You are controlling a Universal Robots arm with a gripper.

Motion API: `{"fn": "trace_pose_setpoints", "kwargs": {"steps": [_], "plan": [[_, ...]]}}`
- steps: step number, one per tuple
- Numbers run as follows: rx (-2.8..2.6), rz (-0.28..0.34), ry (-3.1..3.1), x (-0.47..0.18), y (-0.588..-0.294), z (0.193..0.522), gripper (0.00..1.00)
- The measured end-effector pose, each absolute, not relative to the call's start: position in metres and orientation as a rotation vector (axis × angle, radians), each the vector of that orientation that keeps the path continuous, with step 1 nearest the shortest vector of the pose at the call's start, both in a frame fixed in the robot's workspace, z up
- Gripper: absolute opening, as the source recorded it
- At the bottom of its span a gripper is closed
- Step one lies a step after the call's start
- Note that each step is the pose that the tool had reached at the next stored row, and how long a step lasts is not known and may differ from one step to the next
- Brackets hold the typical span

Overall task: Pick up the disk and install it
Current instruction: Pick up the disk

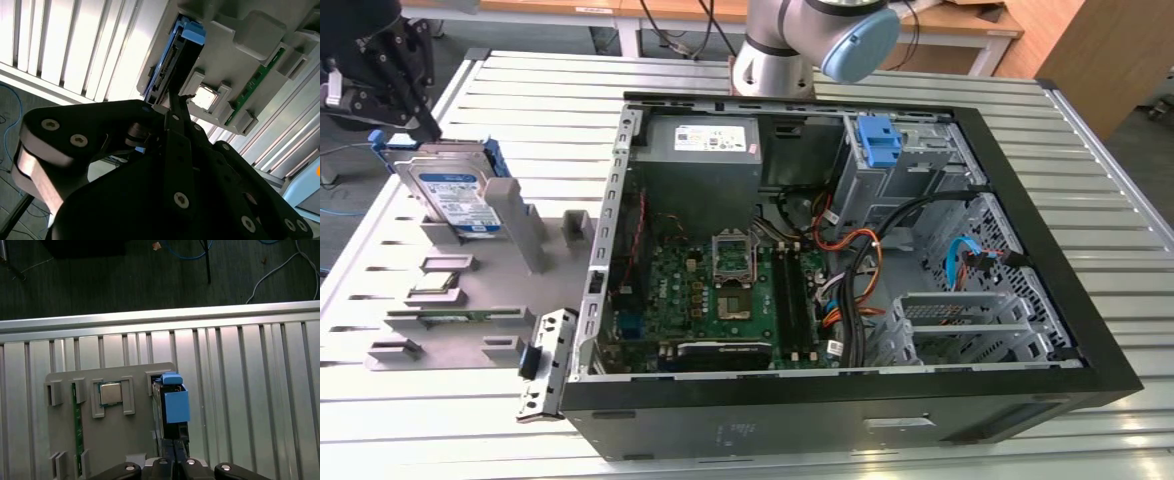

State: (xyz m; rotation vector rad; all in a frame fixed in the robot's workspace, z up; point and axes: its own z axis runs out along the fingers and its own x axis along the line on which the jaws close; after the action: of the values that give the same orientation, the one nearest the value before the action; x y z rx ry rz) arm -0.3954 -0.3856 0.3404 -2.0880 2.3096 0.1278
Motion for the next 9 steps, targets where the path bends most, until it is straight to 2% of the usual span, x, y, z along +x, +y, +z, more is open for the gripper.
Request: {"fn": "trace_pose_setpoints", "kwargs": {"steps": [1,2,3,5,6,8,9], "plan": [[-2.088,0.128,2.310,-0.3954,-0.3856,0.3404,0.11],[-2.088,0.128,2.310,-0.3954,-0.3856,0.3404,0.23],[-2.088,0.128,2.310,-0.3954,-0.3856,0.3404,0.23],[-2.088,0.128,2.310,-0.3954,-0.3856,0.3404,0.35],[-2.088,0.128,2.310,-0.3954,-0.3856,0.3404,0.35],[-2.088,0.128,2.310,-0.3954,-0.3856,0.3404,0.47],[-2.088,0.128,2.310,-0.3954,-0.3856,0.3404,0.47]]}}
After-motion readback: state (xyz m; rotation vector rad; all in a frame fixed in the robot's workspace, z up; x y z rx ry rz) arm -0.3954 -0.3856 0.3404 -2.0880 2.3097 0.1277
